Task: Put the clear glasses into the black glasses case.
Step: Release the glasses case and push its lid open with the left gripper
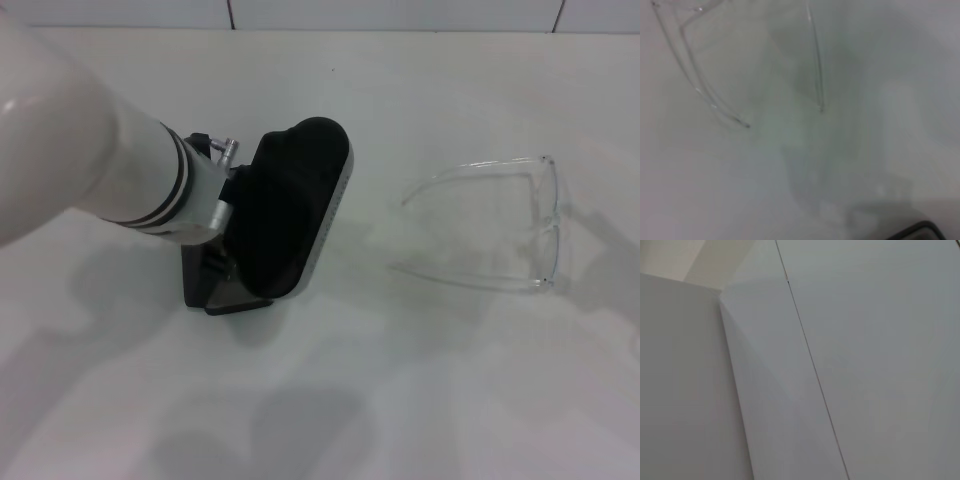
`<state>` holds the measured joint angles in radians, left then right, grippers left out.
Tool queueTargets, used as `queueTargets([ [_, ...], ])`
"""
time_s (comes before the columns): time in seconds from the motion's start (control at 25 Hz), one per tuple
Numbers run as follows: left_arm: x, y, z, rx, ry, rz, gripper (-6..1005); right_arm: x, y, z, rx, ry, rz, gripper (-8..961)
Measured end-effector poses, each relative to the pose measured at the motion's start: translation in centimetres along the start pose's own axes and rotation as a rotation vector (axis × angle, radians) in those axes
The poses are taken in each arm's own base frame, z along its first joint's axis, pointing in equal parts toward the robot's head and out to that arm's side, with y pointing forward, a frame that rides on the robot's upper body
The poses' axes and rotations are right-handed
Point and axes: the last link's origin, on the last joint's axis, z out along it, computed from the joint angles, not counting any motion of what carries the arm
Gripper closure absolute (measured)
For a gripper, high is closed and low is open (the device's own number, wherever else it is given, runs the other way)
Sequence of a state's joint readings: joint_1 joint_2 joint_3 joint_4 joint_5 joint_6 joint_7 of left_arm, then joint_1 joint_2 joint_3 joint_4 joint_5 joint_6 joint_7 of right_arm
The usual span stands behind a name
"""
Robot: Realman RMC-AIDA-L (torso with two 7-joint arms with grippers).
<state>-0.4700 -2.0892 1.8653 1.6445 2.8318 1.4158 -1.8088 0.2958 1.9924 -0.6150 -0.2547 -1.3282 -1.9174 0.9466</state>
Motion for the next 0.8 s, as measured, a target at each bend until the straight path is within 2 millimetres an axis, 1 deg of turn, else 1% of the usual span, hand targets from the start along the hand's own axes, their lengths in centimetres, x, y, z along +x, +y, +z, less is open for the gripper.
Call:
queueTargets([
  [0.08,-0.1,0.3,-0.1,-0.016,-0.003,-0.004,402,0.0,0.0,0.0,-0.001,0.0,0.0,85],
  [0.32,-0.4,0.5,-0.2,-0.03,-0.01,-0.015,402,0.0,0.0,-0.1,0.002,-0.001,0.002,85],
  [0.6,-2.1,0.3,-1.0,-0.034,-0.032,-0.068,402,-0.1,0.1,-0.2,-0.003,-0.002,0.002,85],
  [0.8,-2.7,0.5,-1.4,-0.044,-0.042,-0.084,403,-0.1,0.0,-0.1,-0.005,-0.002,0.002,85],
])
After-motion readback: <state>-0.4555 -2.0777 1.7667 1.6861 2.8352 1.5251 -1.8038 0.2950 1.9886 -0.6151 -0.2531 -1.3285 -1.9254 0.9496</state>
